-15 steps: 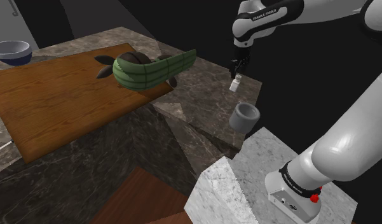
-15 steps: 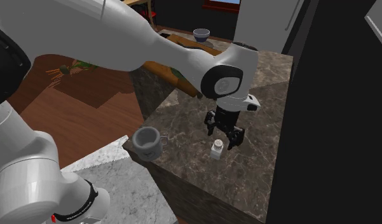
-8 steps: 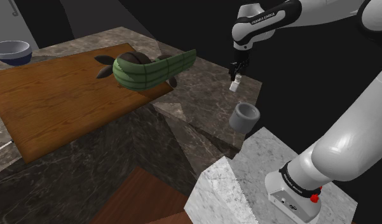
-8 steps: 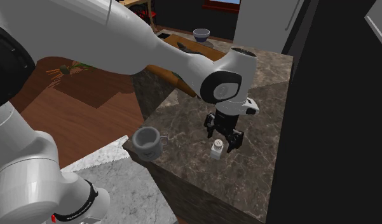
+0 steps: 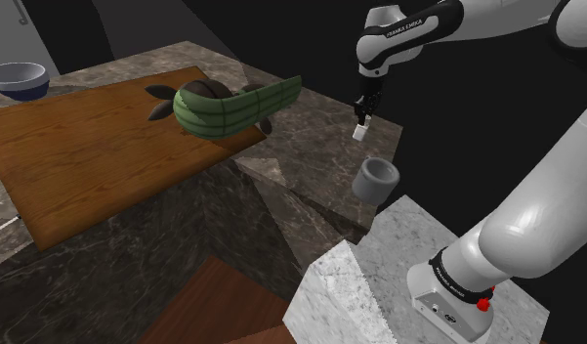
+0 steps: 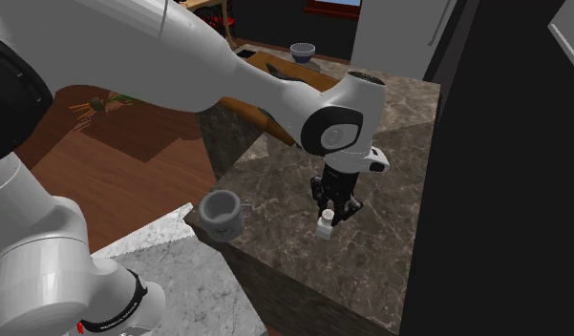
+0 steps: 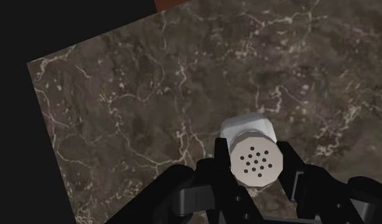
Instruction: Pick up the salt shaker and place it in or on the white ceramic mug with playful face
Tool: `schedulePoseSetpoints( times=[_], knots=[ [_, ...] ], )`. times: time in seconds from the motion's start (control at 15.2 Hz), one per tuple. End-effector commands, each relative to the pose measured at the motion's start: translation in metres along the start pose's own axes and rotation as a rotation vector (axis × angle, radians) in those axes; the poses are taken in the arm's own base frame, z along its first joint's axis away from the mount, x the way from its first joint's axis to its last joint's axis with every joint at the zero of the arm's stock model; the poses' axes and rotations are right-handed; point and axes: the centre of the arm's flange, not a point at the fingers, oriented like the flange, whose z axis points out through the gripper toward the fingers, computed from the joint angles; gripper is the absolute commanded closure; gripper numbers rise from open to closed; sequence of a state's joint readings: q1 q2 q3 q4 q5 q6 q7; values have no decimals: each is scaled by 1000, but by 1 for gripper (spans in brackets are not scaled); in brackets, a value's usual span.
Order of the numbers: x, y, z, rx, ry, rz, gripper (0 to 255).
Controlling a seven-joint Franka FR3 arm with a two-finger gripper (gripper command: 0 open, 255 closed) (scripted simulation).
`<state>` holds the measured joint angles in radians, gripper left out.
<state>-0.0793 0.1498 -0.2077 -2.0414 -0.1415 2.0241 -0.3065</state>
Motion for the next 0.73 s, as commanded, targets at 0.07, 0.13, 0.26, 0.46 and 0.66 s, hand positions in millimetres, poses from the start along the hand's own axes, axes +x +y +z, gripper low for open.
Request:
schedulePoseSetpoints(
  times=[0.07, 0.13, 0.26, 0.46, 0.66],
  knots=[
    [0, 0, 0, 0, 0, 0, 255],
    [0, 0, 0, 0, 0, 0, 255],
    [-1, 1, -5, 0, 0, 0, 255],
    [-4, 2, -20, 0, 0, 0, 255],
    [-8, 3, -36, 0, 0, 0, 255]
  ],
)
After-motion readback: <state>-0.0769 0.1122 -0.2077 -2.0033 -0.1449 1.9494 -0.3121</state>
